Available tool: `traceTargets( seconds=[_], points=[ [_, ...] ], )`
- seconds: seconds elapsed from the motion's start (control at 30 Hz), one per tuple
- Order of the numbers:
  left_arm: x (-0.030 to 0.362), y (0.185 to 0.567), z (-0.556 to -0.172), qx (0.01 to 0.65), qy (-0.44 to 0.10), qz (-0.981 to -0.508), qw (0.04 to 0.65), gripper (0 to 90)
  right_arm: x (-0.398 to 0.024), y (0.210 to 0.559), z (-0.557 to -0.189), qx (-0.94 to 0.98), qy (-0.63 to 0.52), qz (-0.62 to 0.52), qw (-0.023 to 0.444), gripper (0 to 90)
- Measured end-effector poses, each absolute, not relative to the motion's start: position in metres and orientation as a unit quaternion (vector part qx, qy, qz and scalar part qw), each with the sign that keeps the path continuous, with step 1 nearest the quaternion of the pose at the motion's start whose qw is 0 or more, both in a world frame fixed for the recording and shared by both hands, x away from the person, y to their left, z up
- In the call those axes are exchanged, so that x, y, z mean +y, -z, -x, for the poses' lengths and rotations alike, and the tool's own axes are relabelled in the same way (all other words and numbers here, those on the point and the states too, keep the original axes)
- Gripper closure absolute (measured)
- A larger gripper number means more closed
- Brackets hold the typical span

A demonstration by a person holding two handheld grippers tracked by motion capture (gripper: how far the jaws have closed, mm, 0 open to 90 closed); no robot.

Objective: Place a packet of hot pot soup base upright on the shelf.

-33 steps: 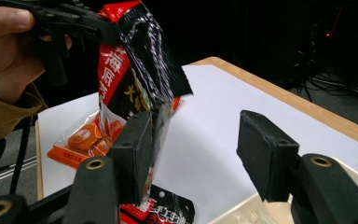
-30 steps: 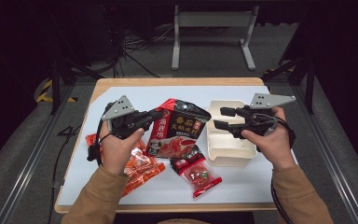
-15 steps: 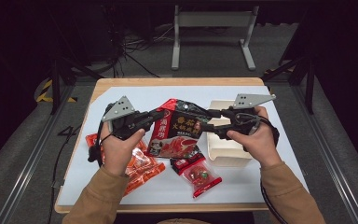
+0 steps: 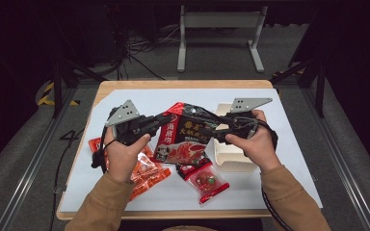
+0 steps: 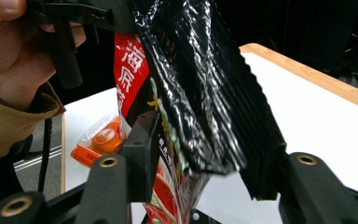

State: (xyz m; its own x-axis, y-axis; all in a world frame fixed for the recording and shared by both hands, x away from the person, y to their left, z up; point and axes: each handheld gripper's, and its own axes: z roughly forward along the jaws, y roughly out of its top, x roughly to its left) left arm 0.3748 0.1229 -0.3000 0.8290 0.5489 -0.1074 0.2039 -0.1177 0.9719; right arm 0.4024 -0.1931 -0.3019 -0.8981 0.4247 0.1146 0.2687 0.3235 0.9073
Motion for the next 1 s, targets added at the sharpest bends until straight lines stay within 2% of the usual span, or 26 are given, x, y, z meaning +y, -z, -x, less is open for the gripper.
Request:
traceTargets(
  seconds=[0.33, 0.73, 1.0],
  points=[
    [0.122, 0.3, -0.375, 0.253, -0.132, -0.739, 0.61, 86.7, -0.191, 0.301, -0.404, 0.811, -0.543, -0.212, 0.059, 69.8],
    [0.127, 0.3, -0.377, 0.254, -0.112, -0.738, 0.615, 84.4, -0.191, 0.289, -0.403, 0.817, -0.532, -0.201, 0.093, 76.2],
    [0.128, 0.301, -0.378, 0.253, -0.107, -0.744, 0.608, 79.5, -0.193, 0.278, -0.404, 0.82, -0.525, -0.199, 0.106, 77.4]
  ],
)
